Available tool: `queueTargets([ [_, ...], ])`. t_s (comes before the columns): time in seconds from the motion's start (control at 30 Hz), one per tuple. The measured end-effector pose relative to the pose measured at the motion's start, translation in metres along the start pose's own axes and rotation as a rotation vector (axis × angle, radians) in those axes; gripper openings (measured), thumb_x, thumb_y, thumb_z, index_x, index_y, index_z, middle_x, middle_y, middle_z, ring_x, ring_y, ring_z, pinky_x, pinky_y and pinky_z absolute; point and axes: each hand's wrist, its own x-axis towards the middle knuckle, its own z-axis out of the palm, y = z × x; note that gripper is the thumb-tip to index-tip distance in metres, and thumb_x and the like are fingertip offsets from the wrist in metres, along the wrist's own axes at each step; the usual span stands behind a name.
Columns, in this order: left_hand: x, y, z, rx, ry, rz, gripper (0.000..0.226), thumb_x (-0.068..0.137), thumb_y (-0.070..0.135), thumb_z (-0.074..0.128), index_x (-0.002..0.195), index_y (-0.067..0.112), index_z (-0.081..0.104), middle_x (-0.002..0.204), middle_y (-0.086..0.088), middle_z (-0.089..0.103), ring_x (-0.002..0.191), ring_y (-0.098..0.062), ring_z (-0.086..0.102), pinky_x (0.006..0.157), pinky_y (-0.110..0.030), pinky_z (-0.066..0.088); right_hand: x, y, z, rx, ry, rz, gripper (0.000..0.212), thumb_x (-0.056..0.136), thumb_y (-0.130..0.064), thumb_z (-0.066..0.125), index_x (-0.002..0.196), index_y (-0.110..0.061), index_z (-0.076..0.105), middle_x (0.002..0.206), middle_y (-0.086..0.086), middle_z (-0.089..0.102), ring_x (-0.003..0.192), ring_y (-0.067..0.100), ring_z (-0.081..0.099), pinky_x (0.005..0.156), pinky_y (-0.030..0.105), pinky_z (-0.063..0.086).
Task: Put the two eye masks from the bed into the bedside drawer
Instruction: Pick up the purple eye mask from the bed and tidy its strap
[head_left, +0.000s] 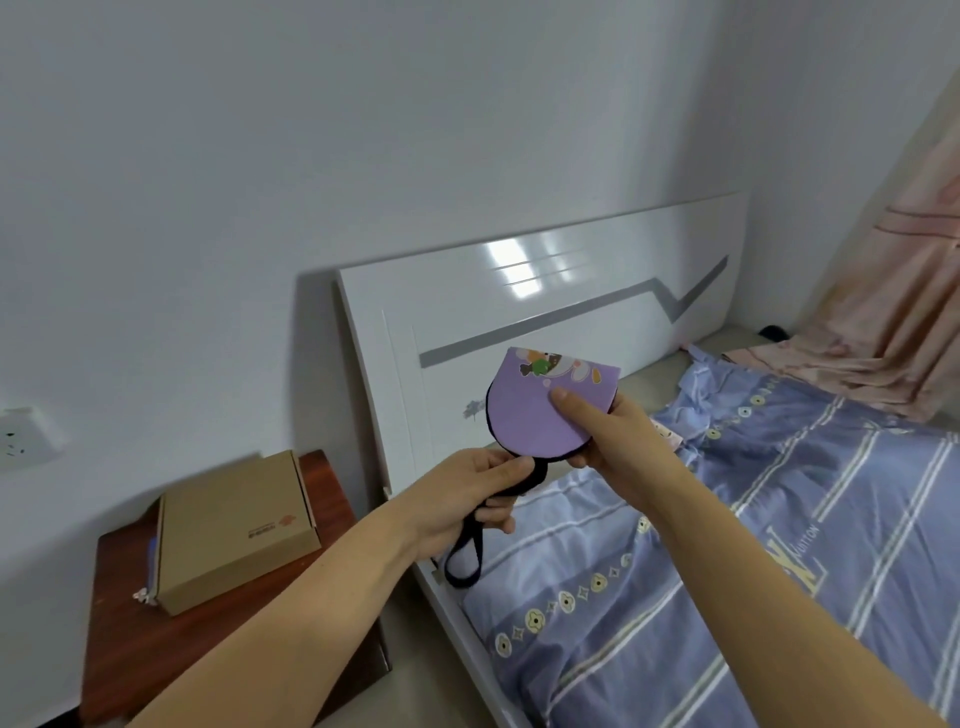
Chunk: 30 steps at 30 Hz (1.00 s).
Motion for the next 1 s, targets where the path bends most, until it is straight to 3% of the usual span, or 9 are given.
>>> queueTargets([
  [0.2,0.002,0.008,-0.013,-0.287,0.249,0.062,0.021,0.081,0.021,0.062,0.062,0.017,0.056,0.05,0.006,0.042,0.042,-0.007,0.036,0.041,-0.016,0.037,-0.002,0.005,-0.009,0.012,0.074,0.016,0.011,0.088,-0.018,0.06,0.097,-0.013,0.065,0.062,-0.004,0.063,0.045,0.008,0.046,0.038,0.018,0.038],
  [0.33,-0.006,0.021,-0.016,-0.718,0.034,0.129,0.028,0.078,0.033,0.063,0.058,0.015,0.057,0.044,0.005,0.047,0.038,-0.006,0.042,0.033,-0.014,0.037,-0.004,0.012,-0.013,-0.169,0.203,0.01,0.01,0.087,-0.021,0.062,0.095,-0.015,0.066,0.069,-0.005,0.064,0.048,0.004,0.054,0.04,0.017,0.044],
  [0.43,-0.013,0.012,-0.011,-0.563,-0.254,-0.08,0.019,0.079,0.029,0.064,0.069,0.012,0.068,0.053,0.002,0.064,0.042,-0.008,0.056,0.033,-0.015,0.044,-0.003,0.012,-0.012,-0.148,0.286,-0.035,0.004,0.087,-0.02,0.061,0.09,-0.022,0.064,0.077,-0.003,0.065,0.062,0.011,0.058,0.042,0.018,0.047],
  [0.5,-0.012,-0.011,-0.005,-0.126,-0.277,-0.317,0.031,0.088,0.032,0.048,0.083,0.01,0.07,0.069,-0.005,0.073,0.055,-0.014,0.068,0.047,-0.019,0.054,-0.001,0.011,-0.009,-0.076,0.303,-0.065,0.005,0.087,-0.02,0.061,0.086,-0.024,0.063,0.08,-0.001,0.065,0.065,0.014,0.059,0.042,0.019,0.047],
  [0.63,0.006,-0.048,-0.004,0.561,0.335,-0.34,0.038,0.097,0.015,0.036,0.13,-0.002,0.042,0.116,-0.03,0.062,0.097,-0.038,0.066,0.087,-0.043,0.055,-0.003,0.017,0.003,-0.025,0.209,-0.052,0.006,0.087,-0.02,0.062,0.091,-0.023,0.065,0.083,0.001,0.069,0.062,0.011,0.064,0.043,0.021,0.048],
  [0.73,0.014,-0.032,-0.017,0.144,0.728,0.065,0.057,0.093,-0.001,0.045,0.144,0.012,0.023,0.127,-0.016,0.055,0.108,-0.032,0.061,0.086,-0.036,0.055,-0.005,0.029,0.009,-0.005,0.247,0.026,0.008,0.087,-0.019,0.061,0.095,-0.022,0.064,0.086,0.001,0.067,0.061,0.013,0.062,0.042,0.02,0.048],
  [0.87,-0.004,0.009,-0.021,-0.476,0.451,0.486,0.028,0.095,0.004,0.041,0.107,0.011,0.066,0.091,-0.009,0.074,0.08,-0.015,0.073,0.062,-0.016,0.058,-0.006,0.042,0.01,0.035,0.259,0.164,0.02,0.089,-0.016,0.059,0.109,-0.013,0.058,0.086,0.002,0.064,0.051,0.007,0.061,0.042,0.018,0.048],
  [0.93,-0.018,0.027,-0.009,-0.449,0.235,0.211,0.035,0.092,0.015,0.044,0.078,0.014,0.077,0.067,-0.002,0.075,0.057,-0.008,0.069,0.046,-0.013,0.053,-0.004,0.043,0.011,0.07,0.266,0.174,0.018,0.089,-0.014,0.058,0.107,-0.012,0.058,0.083,0.003,0.064,0.047,0.006,0.06,0.041,0.018,0.047],
  [1.0,-0.03,0.026,-0.004,-0.037,-0.034,-0.081,0.03,0.091,0.018,0.047,0.081,0.018,0.076,0.065,-0.003,0.074,0.052,-0.01,0.069,0.043,-0.014,0.053,-0.001,0.04,0.01,0.078,0.285,0.156,0.016,0.089,-0.015,0.059,0.104,-0.011,0.06,0.081,0.004,0.062,0.046,0.008,0.058,0.041,0.018,0.046],
])
